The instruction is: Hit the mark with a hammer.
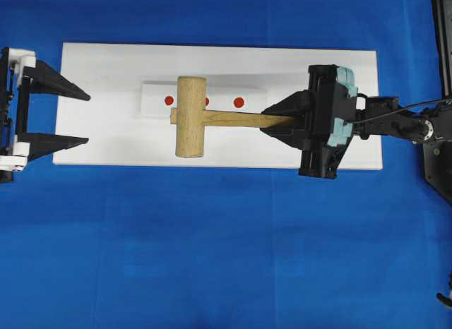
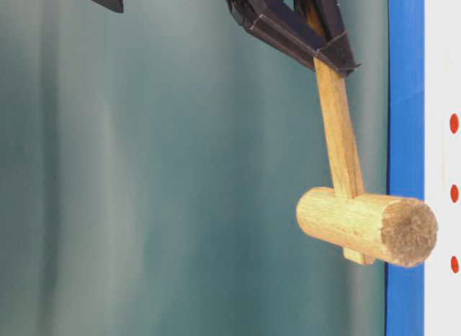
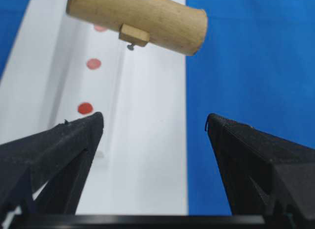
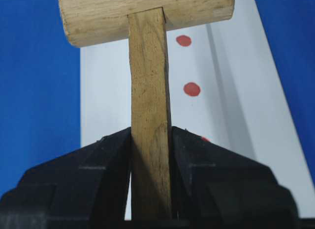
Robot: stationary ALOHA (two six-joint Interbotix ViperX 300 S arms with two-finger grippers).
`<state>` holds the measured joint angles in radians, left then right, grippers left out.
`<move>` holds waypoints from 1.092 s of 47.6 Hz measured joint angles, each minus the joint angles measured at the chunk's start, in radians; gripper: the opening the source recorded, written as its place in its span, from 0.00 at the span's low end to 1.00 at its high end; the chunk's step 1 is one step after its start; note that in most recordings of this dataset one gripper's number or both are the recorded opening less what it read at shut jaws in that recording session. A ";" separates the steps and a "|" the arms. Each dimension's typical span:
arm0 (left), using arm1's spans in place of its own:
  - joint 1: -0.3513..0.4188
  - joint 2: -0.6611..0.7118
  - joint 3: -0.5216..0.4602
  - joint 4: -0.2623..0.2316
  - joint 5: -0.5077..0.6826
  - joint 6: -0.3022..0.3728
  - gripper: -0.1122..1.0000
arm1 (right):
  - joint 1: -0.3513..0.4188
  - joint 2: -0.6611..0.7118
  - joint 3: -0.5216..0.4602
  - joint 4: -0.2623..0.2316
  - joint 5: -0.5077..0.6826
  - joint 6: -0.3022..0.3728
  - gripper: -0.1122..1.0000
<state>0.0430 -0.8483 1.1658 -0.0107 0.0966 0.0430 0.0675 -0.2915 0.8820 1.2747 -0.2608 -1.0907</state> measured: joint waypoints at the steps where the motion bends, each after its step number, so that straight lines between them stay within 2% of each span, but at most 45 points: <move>1: 0.000 -0.002 0.002 -0.002 0.000 0.006 0.84 | 0.002 0.000 0.002 0.000 0.002 0.009 0.19; 6: -0.002 -0.006 0.002 -0.002 0.000 0.015 0.84 | 0.034 0.000 0.002 0.002 0.002 0.060 0.19; 12: 0.000 -0.011 0.005 0.000 0.000 0.017 0.84 | 0.121 0.006 0.002 0.003 -0.008 0.123 0.19; 21: 0.000 -0.025 0.011 0.000 -0.002 0.017 0.84 | 0.284 0.055 -0.009 0.011 -0.104 0.238 0.19; 29: -0.002 -0.037 0.012 0.000 -0.002 0.017 0.84 | 0.373 0.121 -0.051 0.032 -0.178 0.287 0.19; 37: 0.000 -0.040 0.012 -0.002 -0.002 0.017 0.84 | 0.396 0.187 -0.101 0.052 -0.189 0.285 0.19; 52: 0.000 -0.043 0.012 -0.002 -0.002 0.015 0.84 | 0.387 0.285 -0.212 0.054 -0.195 0.278 0.19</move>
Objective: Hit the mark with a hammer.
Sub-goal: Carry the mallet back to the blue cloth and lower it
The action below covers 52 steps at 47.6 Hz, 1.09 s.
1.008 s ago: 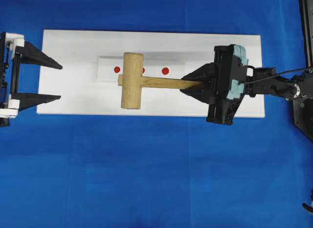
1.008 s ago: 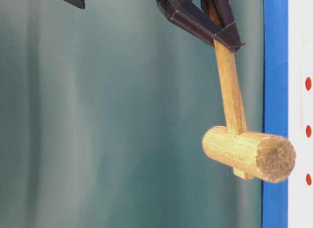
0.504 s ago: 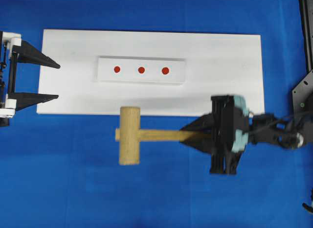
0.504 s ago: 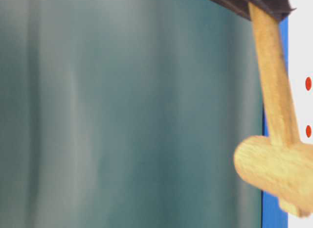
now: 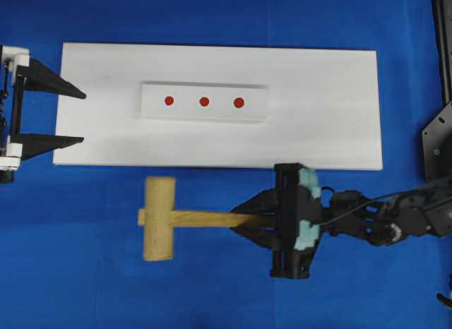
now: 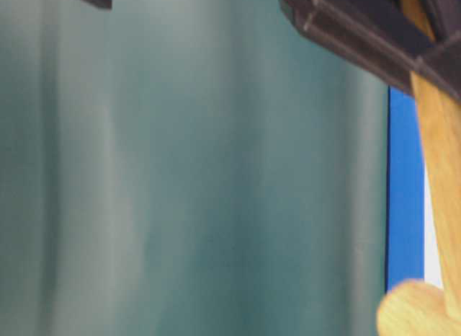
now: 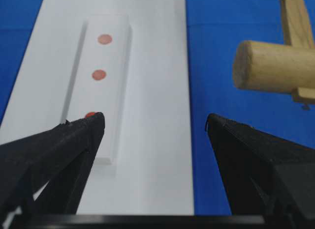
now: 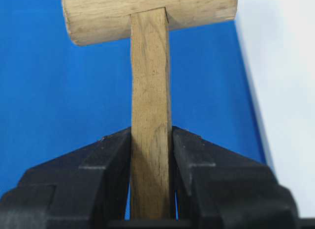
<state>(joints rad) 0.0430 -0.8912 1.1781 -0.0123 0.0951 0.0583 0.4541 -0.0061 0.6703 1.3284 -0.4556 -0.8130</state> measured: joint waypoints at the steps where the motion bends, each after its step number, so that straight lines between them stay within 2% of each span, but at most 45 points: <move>1: 0.000 0.002 0.000 0.000 0.000 0.000 0.84 | -0.002 0.009 -0.008 0.000 0.000 0.000 0.19; 15: 0.000 0.000 0.000 -0.002 0.000 0.000 0.84 | -0.017 0.106 -0.098 0.002 0.000 0.002 0.19; 32: 0.000 0.000 0.006 -0.002 0.000 -0.002 0.84 | -0.021 0.204 -0.112 0.008 -0.002 0.017 0.19; 41: 0.000 0.000 0.009 -0.002 0.000 -0.002 0.84 | -0.023 0.276 -0.132 0.006 -0.002 0.049 0.19; 52: 0.000 0.002 0.009 -0.002 0.000 0.000 0.84 | -0.023 0.299 -0.129 0.006 0.003 0.057 0.19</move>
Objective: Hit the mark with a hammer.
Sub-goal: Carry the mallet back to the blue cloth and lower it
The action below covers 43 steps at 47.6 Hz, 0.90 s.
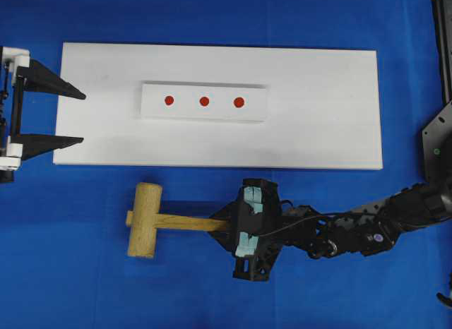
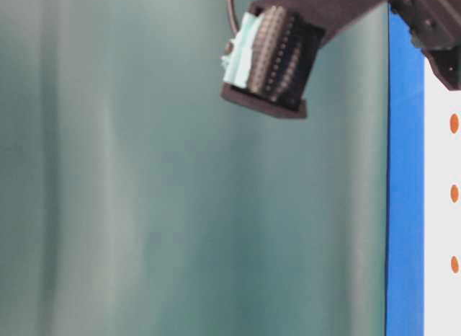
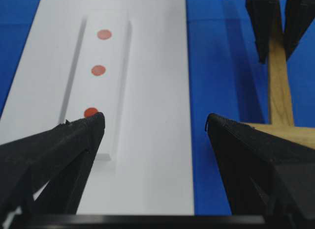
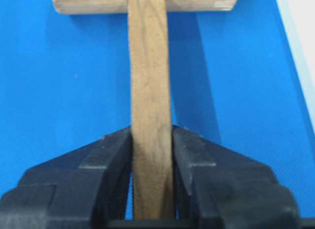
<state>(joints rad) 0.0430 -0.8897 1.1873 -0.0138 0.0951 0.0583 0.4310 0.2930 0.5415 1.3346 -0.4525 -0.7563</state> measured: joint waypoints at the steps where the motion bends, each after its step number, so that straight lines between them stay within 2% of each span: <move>1: 0.000 -0.002 0.000 0.000 0.000 -0.002 0.84 | 0.000 0.000 0.000 -0.002 0.003 0.000 0.19; 20: 0.000 -0.002 0.000 0.000 0.000 -0.002 0.84 | -0.005 0.000 0.031 -0.023 0.049 0.002 0.19; 43: 0.000 -0.002 0.002 0.002 0.000 -0.002 0.84 | -0.005 0.000 0.032 -0.025 0.123 0.002 0.19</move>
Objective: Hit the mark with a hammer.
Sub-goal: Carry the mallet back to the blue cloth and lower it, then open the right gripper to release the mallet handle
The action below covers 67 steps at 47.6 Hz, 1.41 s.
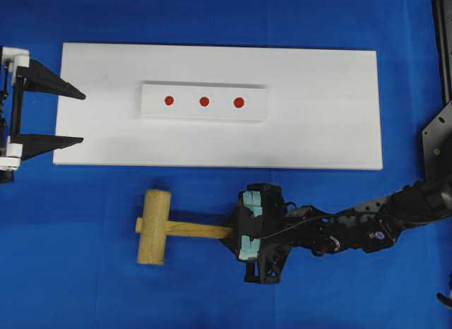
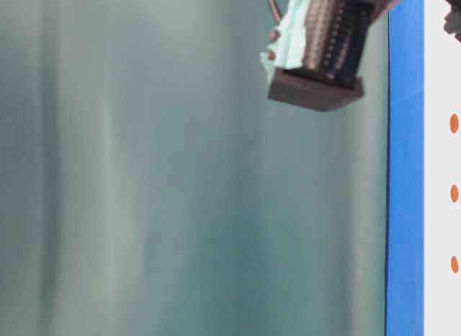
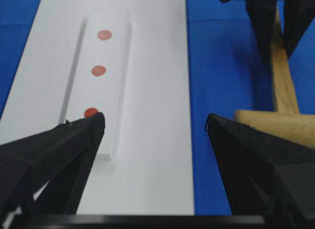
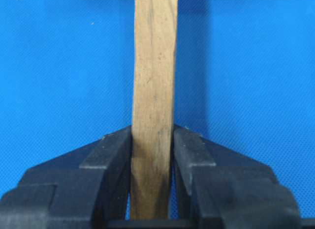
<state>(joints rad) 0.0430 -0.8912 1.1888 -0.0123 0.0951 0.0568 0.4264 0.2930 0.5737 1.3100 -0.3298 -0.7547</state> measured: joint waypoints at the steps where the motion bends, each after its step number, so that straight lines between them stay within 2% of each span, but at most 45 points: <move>1: 0.000 0.000 0.002 0.000 0.000 0.002 0.84 | 0.000 0.000 0.000 0.000 0.002 0.000 0.19; 4: 0.000 0.000 0.003 -0.002 0.000 0.002 0.84 | 0.000 0.002 0.000 0.000 0.002 0.000 0.21; 6: 0.002 0.000 0.003 0.000 0.000 0.000 0.84 | 0.000 0.000 0.000 -0.002 0.000 -0.002 0.28; 15: 0.000 0.000 0.003 -0.002 0.000 0.000 0.84 | 0.003 0.000 0.003 -0.002 -0.025 -0.015 0.79; 17: 0.000 0.000 0.003 -0.002 0.000 0.000 0.84 | 0.003 0.000 0.006 -0.002 -0.034 -0.020 0.85; 29: 0.000 0.000 0.003 -0.002 0.000 0.002 0.84 | 0.002 -0.031 0.021 -0.003 -0.048 -0.023 0.83; 38: 0.002 -0.005 0.003 -0.002 0.000 0.000 0.84 | 0.002 -0.120 0.029 -0.008 -0.049 -0.031 0.83; 55: 0.002 -0.041 0.003 -0.002 0.000 0.000 0.84 | -0.005 -0.288 0.052 -0.008 -0.052 -0.155 0.83; 60: 0.002 -0.044 0.003 -0.002 0.002 0.000 0.84 | -0.032 -0.305 0.058 -0.006 -0.051 -0.176 0.83; 67: 0.002 -0.044 0.006 -0.002 0.002 0.000 0.84 | -0.112 -0.345 0.080 -0.006 -0.041 -0.227 0.83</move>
<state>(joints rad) 0.0445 -0.9357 1.1950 -0.0138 0.0966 0.0568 0.3145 -0.0522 0.6535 1.3039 -0.3712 -0.9817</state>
